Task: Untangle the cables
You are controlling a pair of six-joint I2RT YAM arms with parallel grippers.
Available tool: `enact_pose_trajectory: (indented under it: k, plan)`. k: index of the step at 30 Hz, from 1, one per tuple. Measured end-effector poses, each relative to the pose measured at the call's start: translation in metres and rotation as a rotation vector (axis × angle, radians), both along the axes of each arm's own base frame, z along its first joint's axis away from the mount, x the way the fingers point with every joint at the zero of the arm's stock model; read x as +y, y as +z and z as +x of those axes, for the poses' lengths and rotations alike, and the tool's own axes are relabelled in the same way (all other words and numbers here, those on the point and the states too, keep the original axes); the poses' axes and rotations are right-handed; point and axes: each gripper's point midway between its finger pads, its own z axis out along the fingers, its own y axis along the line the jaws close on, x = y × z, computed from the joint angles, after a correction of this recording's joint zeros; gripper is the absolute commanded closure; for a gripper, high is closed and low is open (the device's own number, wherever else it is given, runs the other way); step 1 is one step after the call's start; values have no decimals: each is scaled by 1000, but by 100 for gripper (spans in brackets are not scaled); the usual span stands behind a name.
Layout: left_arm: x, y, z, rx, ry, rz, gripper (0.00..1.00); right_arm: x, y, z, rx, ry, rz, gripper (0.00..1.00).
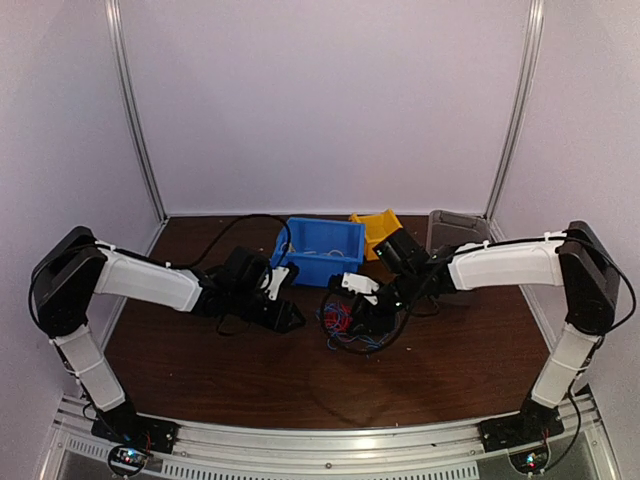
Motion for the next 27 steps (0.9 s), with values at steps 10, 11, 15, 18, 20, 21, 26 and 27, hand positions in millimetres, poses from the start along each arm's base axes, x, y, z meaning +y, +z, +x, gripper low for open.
enact_pose_trajectory:
  k: [10,11,15,18,20,21,26,27]
  plan:
    - [1,23,11,-60,80,-70,53,17,-21,7,8,-3,-57,63]
    - [1,23,11,-60,83,-71,53,19,-21,6,6,2,-58,63]
    - [1,25,13,-65,91,-76,53,24,-24,2,1,10,-68,64]
    - [1,25,13,-69,94,-76,53,26,-29,5,9,-6,-82,74]
    - [1,25,14,-70,95,-77,53,27,-33,7,15,-18,-95,83]
    - [1,25,14,-70,95,-77,53,27,-35,8,16,-23,-100,86]
    - [5,25,11,-71,98,-74,53,24,-38,7,29,-35,-112,87]
    - [5,26,11,-73,98,-75,53,24,-38,7,31,-35,-114,91]
